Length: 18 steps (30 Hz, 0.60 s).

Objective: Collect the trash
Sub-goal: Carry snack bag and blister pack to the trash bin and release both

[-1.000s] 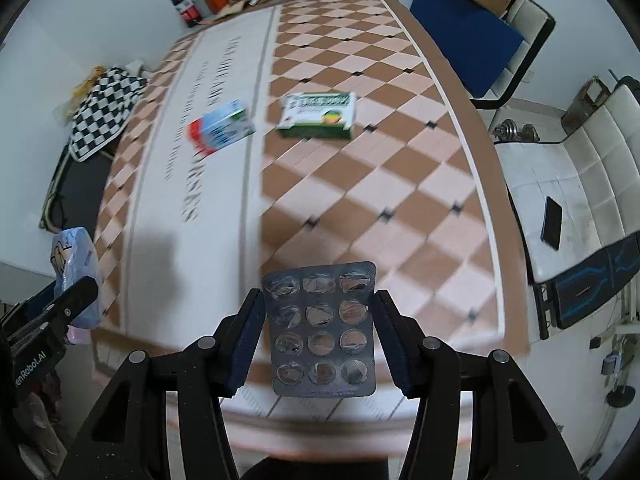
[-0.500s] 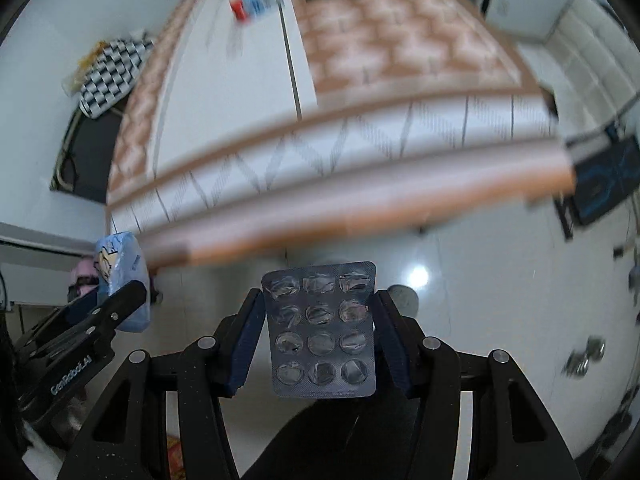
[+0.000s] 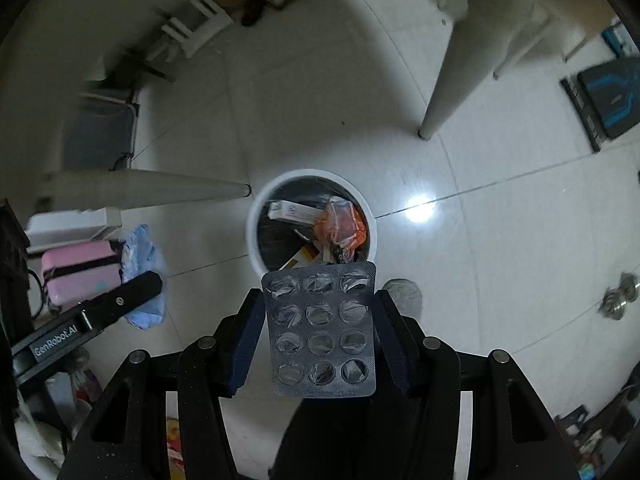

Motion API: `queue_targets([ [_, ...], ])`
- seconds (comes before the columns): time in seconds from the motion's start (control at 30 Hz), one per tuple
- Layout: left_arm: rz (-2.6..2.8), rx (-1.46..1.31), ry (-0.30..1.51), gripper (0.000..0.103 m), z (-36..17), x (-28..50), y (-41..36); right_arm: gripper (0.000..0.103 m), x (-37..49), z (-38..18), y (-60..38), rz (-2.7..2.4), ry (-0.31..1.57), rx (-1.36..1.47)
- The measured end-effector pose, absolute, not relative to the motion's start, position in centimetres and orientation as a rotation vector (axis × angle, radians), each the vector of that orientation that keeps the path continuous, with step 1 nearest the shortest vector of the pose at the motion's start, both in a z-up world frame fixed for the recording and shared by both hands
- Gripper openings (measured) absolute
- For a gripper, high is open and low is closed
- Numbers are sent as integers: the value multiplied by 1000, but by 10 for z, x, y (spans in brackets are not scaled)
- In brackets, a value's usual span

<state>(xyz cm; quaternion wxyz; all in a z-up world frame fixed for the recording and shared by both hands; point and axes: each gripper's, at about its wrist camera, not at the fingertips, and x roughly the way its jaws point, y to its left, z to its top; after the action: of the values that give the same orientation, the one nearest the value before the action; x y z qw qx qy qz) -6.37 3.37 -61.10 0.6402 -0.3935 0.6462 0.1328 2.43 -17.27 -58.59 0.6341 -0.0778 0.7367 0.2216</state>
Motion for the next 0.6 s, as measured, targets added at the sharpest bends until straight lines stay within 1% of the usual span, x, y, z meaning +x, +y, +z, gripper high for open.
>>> queue_targets([
  [0.03, 301, -911, 1480, 56, -625, -62, 34, 57, 27, -608, -175, 505, 1703, -167],
  [0.07, 300, -926, 1489, 63, -641, -57, 35, 57, 29, -628, -177, 502, 1719, -149],
  [0.1, 297, -942, 1492, 67, -653, -54, 36, 57, 32, -643, -177, 503, 1735, -134],
  [0.17, 303, -960, 1507, 94, -674, -51, 37, 57, 37, -679, -176, 505, 1768, -112],
  [0.2, 304, -965, 1511, 98, -680, -55, 38, 57, 40, -692, -176, 507, 1781, -102],
  [0.27, 320, -963, 1518, 99, -688, -58, 39, 58, 45, -717, -172, 522, 1817, -71],
  [0.3, 329, -966, 1519, 99, -689, -62, 41, 61, 44, -730, -171, 535, 1832, -55],
  [0.33, 346, -964, 1522, 99, -690, -65, 42, 67, 45, -738, -169, 540, 1839, -48],
  [0.37, 357, -958, 1526, 99, -686, -69, 41, 79, 44, -744, -167, 549, 1843, -46],
  [0.4, 368, -945, 1529, 99, -684, -72, 42, 82, 41, -747, -163, 549, 1842, -54],
  [0.43, 378, -933, 1528, 99, -680, -75, 42, 82, 41, -748, -163, 546, 1836, -66],
  [0.47, 392, -921, 1530, 99, -676, -79, 42, 85, 40, -748, -161, 552, 1831, -79],
  [0.5, 404, -903, 1531, 99, -673, -82, 43, 94, 38, -747, -159, 552, 1825, -102],
  [0.53, 414, -887, 1533, 99, -669, -84, 44, 97, 37, -745, -158, 548, 1815, -126],
  [0.6, 437, -857, 1533, 99, -661, -90, 45, 98, 33, -738, -156, 549, 1801, -161],
])
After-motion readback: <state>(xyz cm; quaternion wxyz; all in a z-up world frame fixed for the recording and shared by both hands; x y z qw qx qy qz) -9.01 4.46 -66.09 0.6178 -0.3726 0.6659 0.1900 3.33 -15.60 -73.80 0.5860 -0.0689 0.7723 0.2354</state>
